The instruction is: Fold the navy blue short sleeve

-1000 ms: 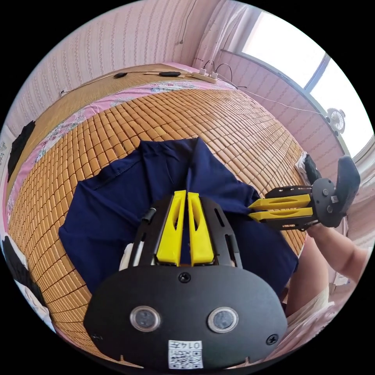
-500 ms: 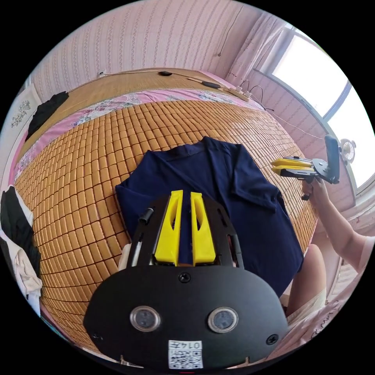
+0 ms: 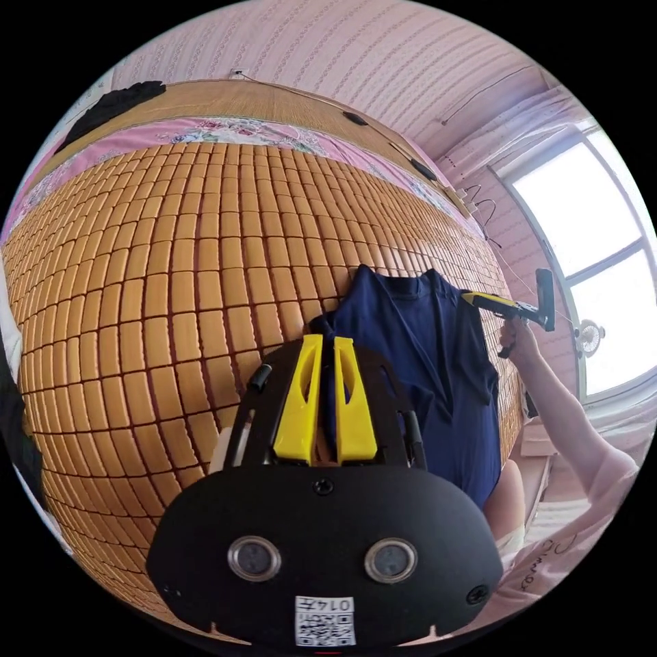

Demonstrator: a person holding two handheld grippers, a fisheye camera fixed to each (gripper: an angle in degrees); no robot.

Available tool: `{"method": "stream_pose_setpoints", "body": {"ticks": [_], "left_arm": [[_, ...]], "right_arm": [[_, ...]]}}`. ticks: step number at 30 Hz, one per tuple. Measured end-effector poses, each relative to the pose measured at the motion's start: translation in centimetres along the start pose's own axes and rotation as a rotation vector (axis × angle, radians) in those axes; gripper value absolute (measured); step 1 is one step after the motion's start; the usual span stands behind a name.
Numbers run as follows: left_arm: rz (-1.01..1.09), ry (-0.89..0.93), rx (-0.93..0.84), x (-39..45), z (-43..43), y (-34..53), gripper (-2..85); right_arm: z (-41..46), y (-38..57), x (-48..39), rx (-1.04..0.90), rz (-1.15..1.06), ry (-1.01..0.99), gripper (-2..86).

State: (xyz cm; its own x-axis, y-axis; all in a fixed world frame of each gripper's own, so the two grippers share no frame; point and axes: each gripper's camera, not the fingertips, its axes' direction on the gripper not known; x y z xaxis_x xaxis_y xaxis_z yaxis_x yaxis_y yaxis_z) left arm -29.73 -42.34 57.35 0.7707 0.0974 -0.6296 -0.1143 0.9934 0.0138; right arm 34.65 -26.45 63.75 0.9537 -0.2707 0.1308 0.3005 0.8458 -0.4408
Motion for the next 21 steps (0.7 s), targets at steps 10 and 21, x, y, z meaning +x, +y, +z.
{"method": "stream_pose_setpoints", "body": {"ticks": [10, 21], "left_arm": [[-0.114, -0.058, 0.221, 0.4, -4.7, -1.3, -0.7], [0.118, -0.002, 0.263, 5.4, -12.4, 4.3, -0.7]], "right_arm": [[-3.1, -1.2, 2.9, 0.143, 0.103, -0.011, 0.8], [-8.5, 4.5, 0.7, 0.208, -0.047, -0.073, 0.9]]}}
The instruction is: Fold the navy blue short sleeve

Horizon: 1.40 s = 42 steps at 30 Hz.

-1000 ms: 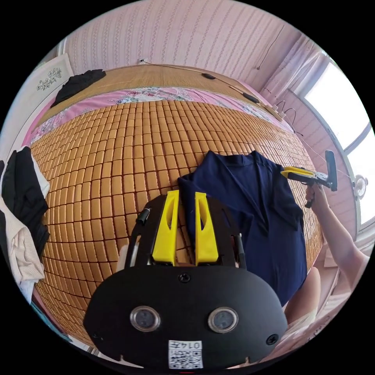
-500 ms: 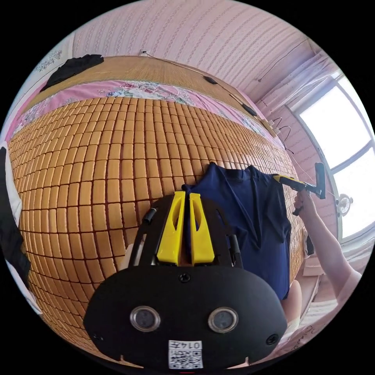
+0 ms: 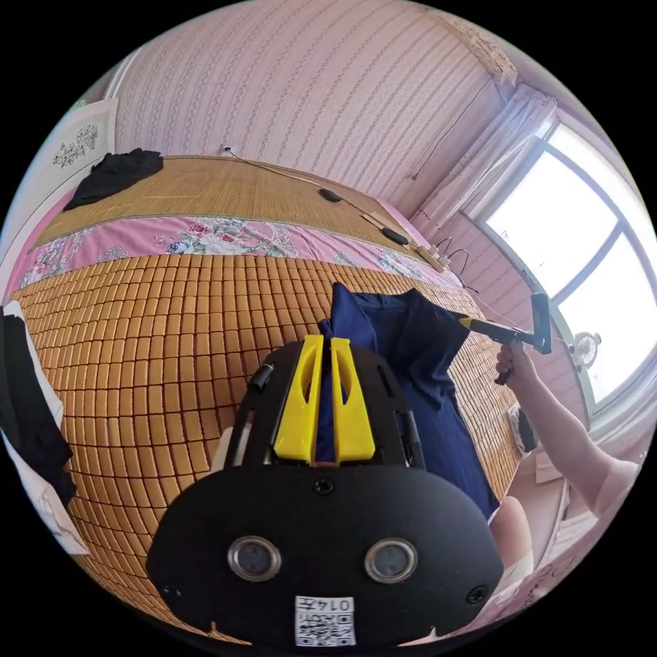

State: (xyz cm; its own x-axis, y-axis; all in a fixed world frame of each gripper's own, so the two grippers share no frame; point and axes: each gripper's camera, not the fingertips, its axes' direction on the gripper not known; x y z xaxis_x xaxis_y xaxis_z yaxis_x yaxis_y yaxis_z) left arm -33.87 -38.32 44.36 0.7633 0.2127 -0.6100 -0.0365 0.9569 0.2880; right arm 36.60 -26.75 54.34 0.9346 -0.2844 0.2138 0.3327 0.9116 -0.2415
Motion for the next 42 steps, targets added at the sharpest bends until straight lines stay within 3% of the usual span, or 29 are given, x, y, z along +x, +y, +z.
{"method": "stream_pose_setpoints", "body": {"ticks": [7, 14, 18, 25, 28, 32, 36, 39, 42], "left_arm": [[0.176, 0.031, -0.119, 5.9, -8.3, 11.1, -0.3], [-0.018, 0.019, -0.320, 6.1, -5.8, 26.9, 0.0], [-0.144, 0.065, -0.225, 5.3, -7.3, 28.6, -0.1], [0.006, 0.086, -0.112, 9.3, -13.2, 26.7, 0.1], [0.015, 0.090, -0.152, 10.0, -13.3, 28.5, 0.3], [-0.044, -0.032, -0.335, 9.6, -8.6, 33.3, 2.0], [-0.158, -0.006, -0.283, 9.2, -9.4, 34.4, 5.0], [-0.062, -0.078, -0.231, 10.6, -11.5, 34.0, 4.7], [0.034, -0.070, -0.212, 13.3, -11.5, 32.9, 2.8]], "right_arm": [[-8.2, 14.0, -4.6, -0.043, -0.036, -0.136, 1.1], [-2.8, 29.6, -5.6, -0.237, 0.212, -0.066, 1.4], [-4.4, 30.7, -6.3, -0.139, 0.238, -0.066, 1.4], [-10.2, 29.8, -10.0, -0.017, 0.122, -0.058, 1.6], [-9.2, 31.6, -10.6, -0.111, 0.135, -0.024, 2.0], [-5.6, 34.5, -10.3, -0.240, 0.223, 0.016, 3.5], [-7.3, 35.1, -10.6, -0.185, 0.277, 0.015, 5.6], [-10.1, 34.7, -11.8, -0.126, 0.290, 0.127, 4.2], [-10.9, 32.8, -14.4, -0.034, 0.219, 0.036, 3.1]]}}
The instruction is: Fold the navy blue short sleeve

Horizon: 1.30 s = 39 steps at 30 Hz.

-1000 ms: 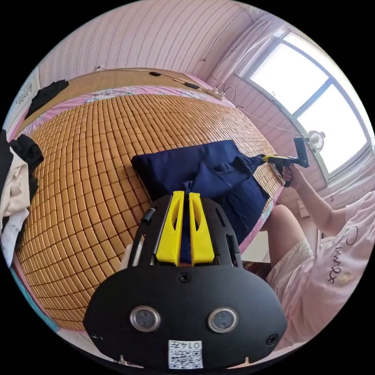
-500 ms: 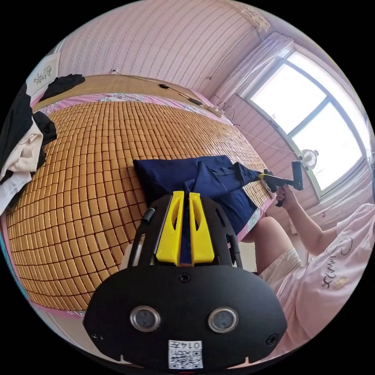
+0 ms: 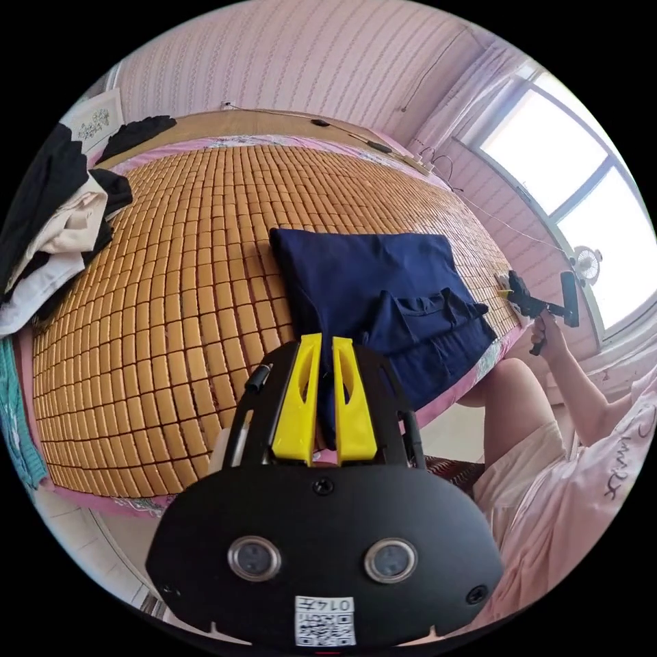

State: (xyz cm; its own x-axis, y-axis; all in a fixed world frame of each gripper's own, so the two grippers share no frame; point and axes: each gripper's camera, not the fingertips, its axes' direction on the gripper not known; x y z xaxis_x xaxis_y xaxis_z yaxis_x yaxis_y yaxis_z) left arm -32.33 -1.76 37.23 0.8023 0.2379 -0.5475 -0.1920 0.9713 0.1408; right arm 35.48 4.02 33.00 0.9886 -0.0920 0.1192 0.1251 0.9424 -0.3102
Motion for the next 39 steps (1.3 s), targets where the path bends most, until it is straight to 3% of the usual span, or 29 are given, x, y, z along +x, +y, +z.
{"method": "stream_pose_setpoints", "body": {"ticks": [4, 8, 15, 20, 28, 30, 32, 39], "left_arm": [[0.045, 0.041, -0.009, 3.6, 3.4, -2.0, 4.5], [-0.010, 0.058, -0.147, 4.8, 8.9, -3.0, 5.6], [0.118, 0.170, -0.145, 6.7, 6.6, 1.2, 1.1], [0.143, 0.229, -0.227, 8.1, 5.6, 5.7, 2.7], [0.021, 0.011, -0.096, 7.6, 5.1, 6.1, 4.0], [-0.029, -0.041, -0.162, 7.4, 7.1, 5.7, 4.0], [-0.046, -0.118, -0.252, 7.2, 9.1, 6.0, 1.9], [-0.081, -0.126, -0.175, 8.6, 8.1, 7.9, 0.4]], "right_arm": [[5.2, -2.7, -5.9, -0.119, -0.134, 0.009, 6.2], [9.4, -3.7, -9.0, -0.237, -0.174, 0.059, 5.7], [5.0, -2.5, -11.3, -0.199, -0.286, -0.123, -0.2], [3.0, 0.1, -14.2, -0.348, -0.392, -0.105, -0.4], [3.3, -2.6, -20.0, -0.331, -0.419, -0.053, -0.5], [4.5, -3.0, -21.6, -0.352, -0.433, -0.001, -0.8], [6.7, -3.0, -23.2, -0.416, -0.444, 0.207, -0.9], [5.7, -5.4, -27.0, -0.421, -0.491, 0.263, -0.9]]}}
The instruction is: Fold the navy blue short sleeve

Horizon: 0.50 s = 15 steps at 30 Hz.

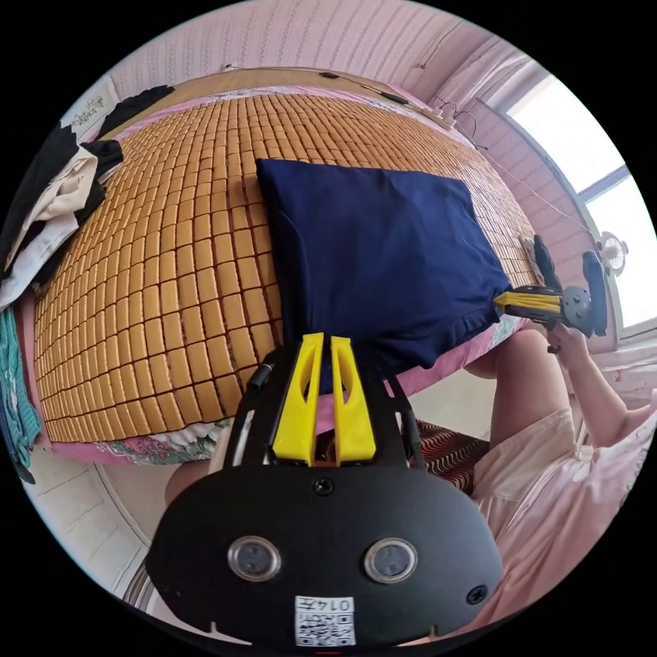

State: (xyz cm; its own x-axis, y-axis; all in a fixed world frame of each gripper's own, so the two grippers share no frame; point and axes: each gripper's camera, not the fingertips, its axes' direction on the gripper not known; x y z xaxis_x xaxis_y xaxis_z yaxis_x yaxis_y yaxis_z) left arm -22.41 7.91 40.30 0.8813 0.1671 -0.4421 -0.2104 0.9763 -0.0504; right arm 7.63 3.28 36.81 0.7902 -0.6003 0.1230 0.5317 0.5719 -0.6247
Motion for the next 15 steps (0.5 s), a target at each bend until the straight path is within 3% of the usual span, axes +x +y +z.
{"method": "stream_pose_setpoints", "body": {"ticks": [4, 9, 13, 15], "left_arm": [[0.159, -0.106, 0.034, 3.9, -0.8, 0.3, -0.3], [0.355, 0.159, 0.049, 12.1, 2.7, -1.6, -0.5], [0.392, 0.162, 0.005, 15.1, 6.3, -2.3, -0.7], [0.441, 0.156, -0.023, 16.1, 8.1, -1.7, -0.9]], "right_arm": [[-3.5, -3.1, 0.2, 0.057, -0.075, -0.051, -0.8], [-3.5, -13.6, -0.2, 0.078, -0.158, -0.093, -0.4], [-1.5, -22.3, -1.4, 0.034, -0.208, -0.006, -0.4], [1.0, -24.8, -1.9, -0.100, -0.251, 0.036, -0.5]]}}
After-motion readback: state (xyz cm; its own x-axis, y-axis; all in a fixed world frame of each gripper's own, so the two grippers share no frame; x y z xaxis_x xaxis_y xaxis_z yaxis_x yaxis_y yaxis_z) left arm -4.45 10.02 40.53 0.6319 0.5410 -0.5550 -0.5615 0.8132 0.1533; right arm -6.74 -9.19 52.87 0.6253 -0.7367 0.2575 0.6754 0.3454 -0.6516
